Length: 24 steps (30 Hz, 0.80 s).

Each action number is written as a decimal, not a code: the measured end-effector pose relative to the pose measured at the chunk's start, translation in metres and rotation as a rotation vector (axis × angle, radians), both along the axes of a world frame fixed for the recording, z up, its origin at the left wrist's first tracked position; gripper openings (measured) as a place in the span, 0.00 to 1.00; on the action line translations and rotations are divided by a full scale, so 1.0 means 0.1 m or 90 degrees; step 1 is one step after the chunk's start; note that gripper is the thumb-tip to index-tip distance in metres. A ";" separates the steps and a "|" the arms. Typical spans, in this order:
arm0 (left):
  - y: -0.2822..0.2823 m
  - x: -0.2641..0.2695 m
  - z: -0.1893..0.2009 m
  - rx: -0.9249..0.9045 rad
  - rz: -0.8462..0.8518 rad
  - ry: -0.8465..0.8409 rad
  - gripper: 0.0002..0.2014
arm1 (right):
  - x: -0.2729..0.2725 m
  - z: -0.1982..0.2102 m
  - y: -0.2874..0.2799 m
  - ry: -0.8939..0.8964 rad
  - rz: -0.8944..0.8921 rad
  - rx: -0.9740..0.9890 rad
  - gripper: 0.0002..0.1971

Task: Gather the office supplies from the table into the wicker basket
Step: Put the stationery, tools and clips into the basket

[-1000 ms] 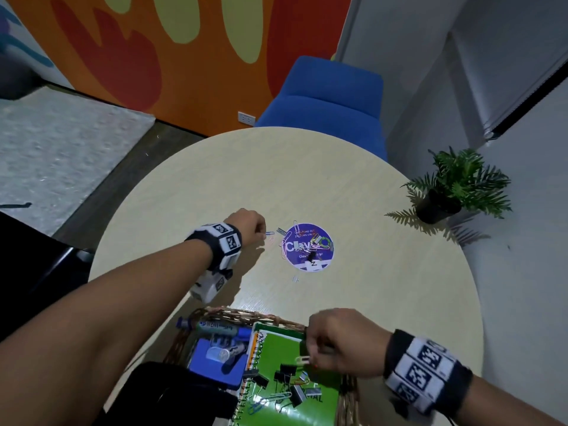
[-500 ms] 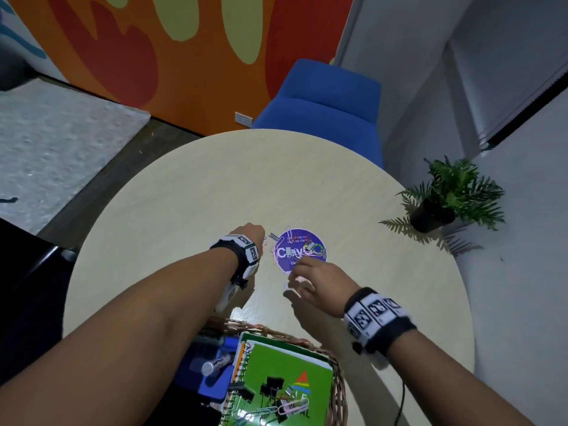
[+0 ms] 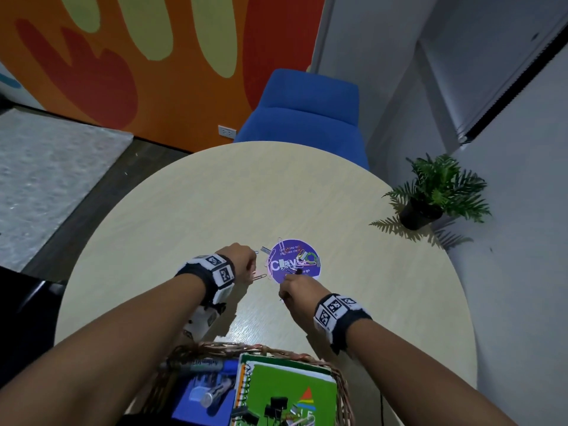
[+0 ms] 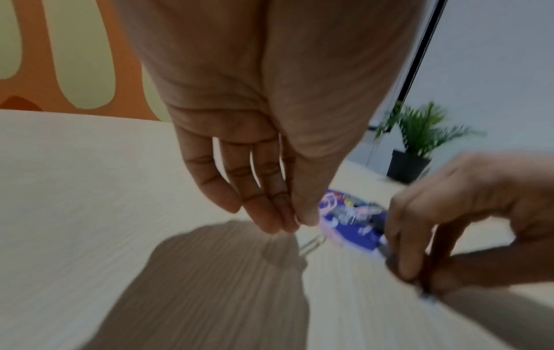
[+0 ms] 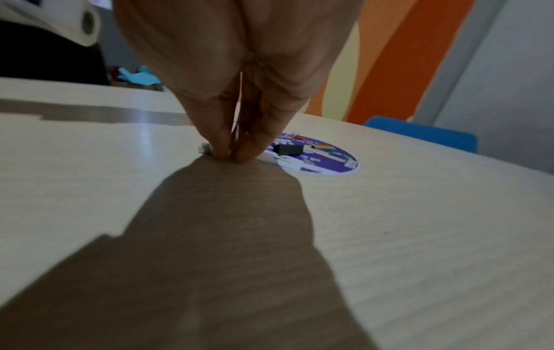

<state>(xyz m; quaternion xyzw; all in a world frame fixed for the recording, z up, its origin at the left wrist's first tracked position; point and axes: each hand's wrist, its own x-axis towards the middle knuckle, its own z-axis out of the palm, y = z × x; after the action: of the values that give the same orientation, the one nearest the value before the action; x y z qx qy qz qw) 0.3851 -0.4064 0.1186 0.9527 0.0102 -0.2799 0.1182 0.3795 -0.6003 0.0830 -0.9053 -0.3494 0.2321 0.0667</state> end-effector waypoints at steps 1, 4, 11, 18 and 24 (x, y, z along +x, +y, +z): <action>0.02 0.00 0.08 -0.050 -0.005 -0.028 0.03 | 0.02 0.01 -0.01 0.017 -0.030 -0.003 0.09; -0.02 -0.08 0.40 -0.164 -0.045 -0.063 0.05 | 0.03 0.03 -0.02 0.046 -0.088 -0.002 0.07; -0.31 -0.72 0.87 -0.303 -0.240 0.022 0.05 | 0.02 0.07 -0.13 0.080 -0.154 0.018 0.08; -0.45 -1.23 0.95 -0.315 -0.365 0.109 0.10 | 0.01 0.08 -0.36 0.102 -0.208 0.087 0.05; -0.19 -0.86 0.84 -0.233 -0.241 0.013 0.13 | -0.05 0.30 -0.59 0.123 -0.176 0.165 0.08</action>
<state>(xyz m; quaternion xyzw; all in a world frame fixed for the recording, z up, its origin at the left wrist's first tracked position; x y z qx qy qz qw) 0.2991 -0.4250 0.2030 0.8974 -0.2181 -0.3039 0.2340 0.3743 -0.6589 0.1130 -0.9020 -0.2411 0.2594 0.2468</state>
